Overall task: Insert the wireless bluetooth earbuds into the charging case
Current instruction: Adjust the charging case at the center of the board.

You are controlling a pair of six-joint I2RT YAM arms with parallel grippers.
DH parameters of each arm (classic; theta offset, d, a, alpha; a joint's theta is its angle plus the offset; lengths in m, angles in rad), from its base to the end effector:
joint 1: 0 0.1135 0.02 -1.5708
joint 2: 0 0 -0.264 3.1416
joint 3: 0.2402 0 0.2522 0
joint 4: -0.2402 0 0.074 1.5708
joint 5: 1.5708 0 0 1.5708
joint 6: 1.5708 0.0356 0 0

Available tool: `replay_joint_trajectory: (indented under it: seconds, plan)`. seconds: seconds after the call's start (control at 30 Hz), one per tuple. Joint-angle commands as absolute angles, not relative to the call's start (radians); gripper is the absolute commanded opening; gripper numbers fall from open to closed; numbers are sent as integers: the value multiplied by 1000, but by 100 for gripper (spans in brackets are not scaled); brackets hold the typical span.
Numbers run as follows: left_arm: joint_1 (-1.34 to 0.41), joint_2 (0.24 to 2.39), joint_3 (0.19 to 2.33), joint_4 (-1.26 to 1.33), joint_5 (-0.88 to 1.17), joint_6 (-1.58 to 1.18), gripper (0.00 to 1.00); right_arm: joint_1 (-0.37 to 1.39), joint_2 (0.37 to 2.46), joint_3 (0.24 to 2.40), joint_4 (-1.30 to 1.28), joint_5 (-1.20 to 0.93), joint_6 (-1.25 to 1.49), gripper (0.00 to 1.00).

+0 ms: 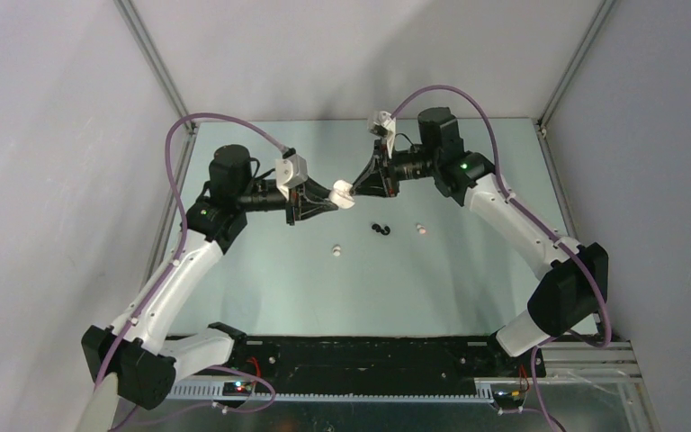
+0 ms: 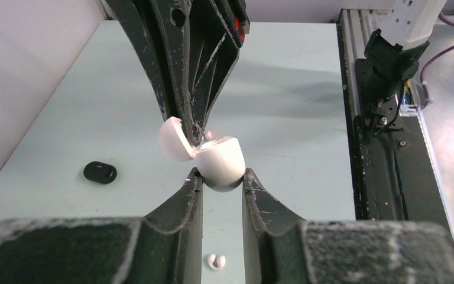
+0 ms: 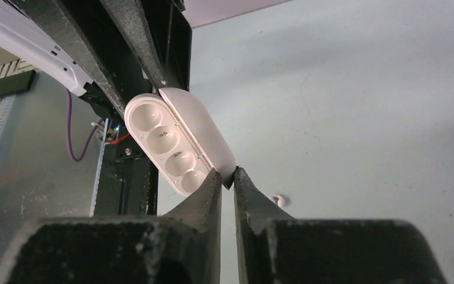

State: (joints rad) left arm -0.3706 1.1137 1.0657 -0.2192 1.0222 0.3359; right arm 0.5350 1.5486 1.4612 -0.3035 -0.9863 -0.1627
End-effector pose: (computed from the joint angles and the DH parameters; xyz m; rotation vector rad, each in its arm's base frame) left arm 0.2130 -0.1154 0.3741 1.2414 1.3124 -0.9532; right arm 0.2859 0.2040 0.3801 -1.2539 1.5063 1.2025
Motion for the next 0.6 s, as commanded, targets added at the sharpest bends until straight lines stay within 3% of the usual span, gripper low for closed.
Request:
replay_joint_trajectory:
  seconds: [0.0, 0.07, 0.17, 0.3, 0.4, 0.57]
  plan:
    - [-373, 1106, 1099, -200, 945, 269, 0, 551, 1503, 1462, -284, -970, -181, 10]
    - [-375, 1103, 1089, -200, 878, 220, 7, 559, 1489, 1462, -294, -935, -203, 3]
    - [-374, 1063, 1056, -200, 801, 169, 45, 580, 1453, 1462, -329, -804, -303, 0]
    - [-374, 990, 999, -214, 741, 169, 70, 628, 1412, 1456, -371, -618, -500, 0]
    - [-373, 953, 1009, -286, 721, 191, 78, 659, 1399, 1447, -392, -504, -622, 0]
    - [-360, 952, 1112, -433, 728, 199, 80, 690, 1403, 1445, -420, -397, -817, 0]
